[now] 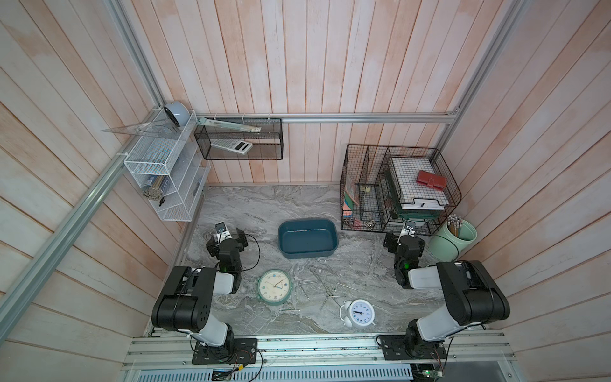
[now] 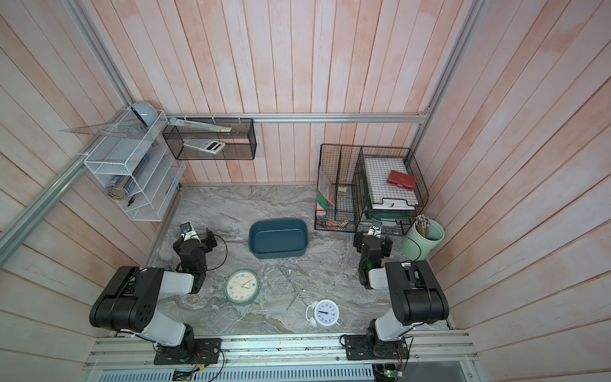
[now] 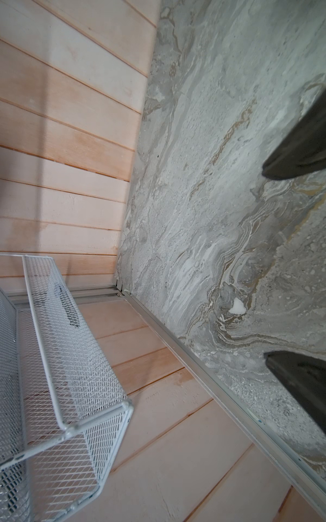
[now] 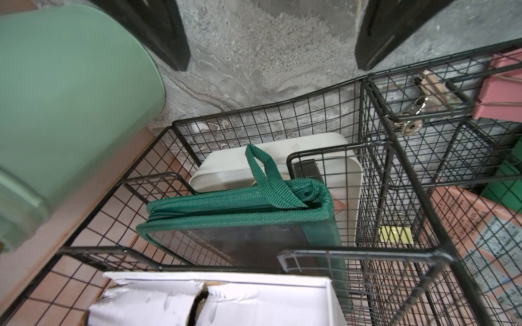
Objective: Put the nails on the desktop into the storage box
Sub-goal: Move the distractor to the center of the board.
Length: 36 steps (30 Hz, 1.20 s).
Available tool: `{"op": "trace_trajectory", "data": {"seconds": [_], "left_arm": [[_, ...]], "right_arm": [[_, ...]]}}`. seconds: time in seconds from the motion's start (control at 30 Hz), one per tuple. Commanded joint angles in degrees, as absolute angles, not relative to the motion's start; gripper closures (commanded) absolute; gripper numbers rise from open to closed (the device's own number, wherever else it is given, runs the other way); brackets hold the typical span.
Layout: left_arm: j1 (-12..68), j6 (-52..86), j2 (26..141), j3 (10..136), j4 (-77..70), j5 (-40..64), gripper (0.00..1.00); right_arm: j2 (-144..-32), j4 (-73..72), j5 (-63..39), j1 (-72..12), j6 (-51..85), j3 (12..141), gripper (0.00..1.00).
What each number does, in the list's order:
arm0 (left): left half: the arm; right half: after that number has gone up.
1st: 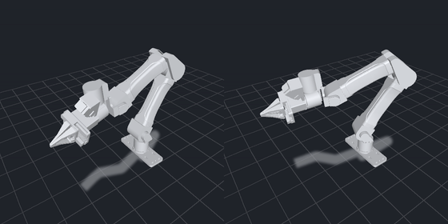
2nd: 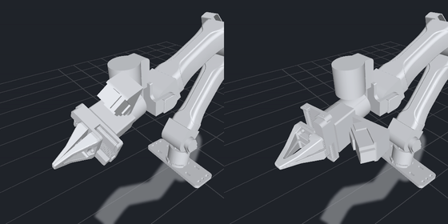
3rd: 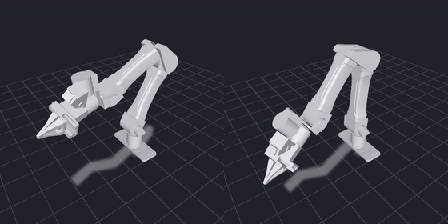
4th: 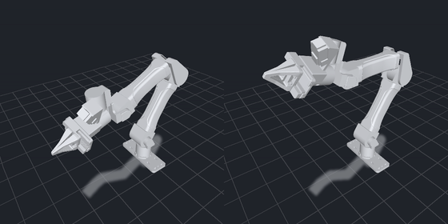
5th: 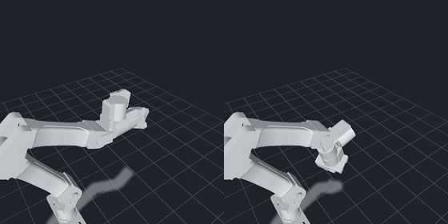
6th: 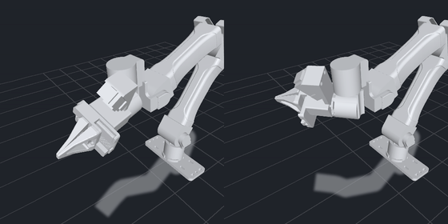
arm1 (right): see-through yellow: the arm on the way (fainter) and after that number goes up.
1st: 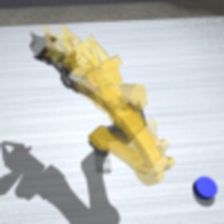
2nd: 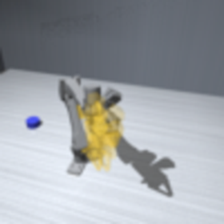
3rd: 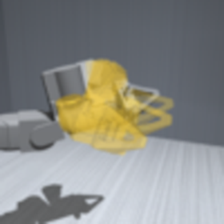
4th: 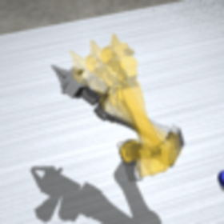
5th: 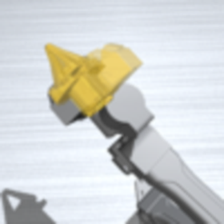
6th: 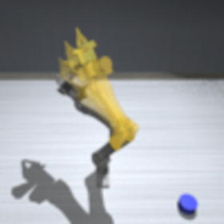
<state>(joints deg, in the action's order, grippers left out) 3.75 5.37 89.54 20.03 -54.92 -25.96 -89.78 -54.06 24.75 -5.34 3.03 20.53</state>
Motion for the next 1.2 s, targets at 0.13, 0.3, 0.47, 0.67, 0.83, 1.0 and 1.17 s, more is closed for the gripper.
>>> {"op": "trace_trajectory", "data": {"seconds": [0.13, 0.3, 0.47, 0.67, 0.83, 1.0, 1.17], "left_arm": [[6.2, 2.9, 80.0, 21.2, -47.1, -31.5, 0.0], [15.8, -2.6, 64.6, 23.7, -41.4, -42.3, 0.0], [25.0, 8.7, 55.3, 38.7, -2.6, -43.2, 0.0], [39.1, 24.5, 52.8, 48.2, 27.1, -29.5, 0.0], [52.7, 39.3, 57.9, 49.4, 38.3, -27.2, 0.0], [56.0, 51.1, 59.2, 42.9, 29.9, -16.1, 0.06], [59.9, 53.4, 66.3, 40.9, 28.3, -14.8, 0.06]], "right_arm": [[-86.2, -57.0, 24.6, -6.8, 1.2, 18.5, 0.02], [-70.1, -35.9, 30.1, -12.4, 0.4, 23.8, 0.02], [-56.6, -0.9, 19.1, -13.7, 12.5, 34.9, 0.02], [-51.9, 26.4, 6.0, -26.0, 19.3, 43.1, 0.02], [-55.7, 49.8, 8.5, -40.1, 30.7, 53.0, 0.02], [-52.9, 47.3, -2.4, -50.2, 47.0, 49.5, 0.03], [-53.9, 46.2, -4.1, -58.5, 56.2, 47.2, 0.1]]}}
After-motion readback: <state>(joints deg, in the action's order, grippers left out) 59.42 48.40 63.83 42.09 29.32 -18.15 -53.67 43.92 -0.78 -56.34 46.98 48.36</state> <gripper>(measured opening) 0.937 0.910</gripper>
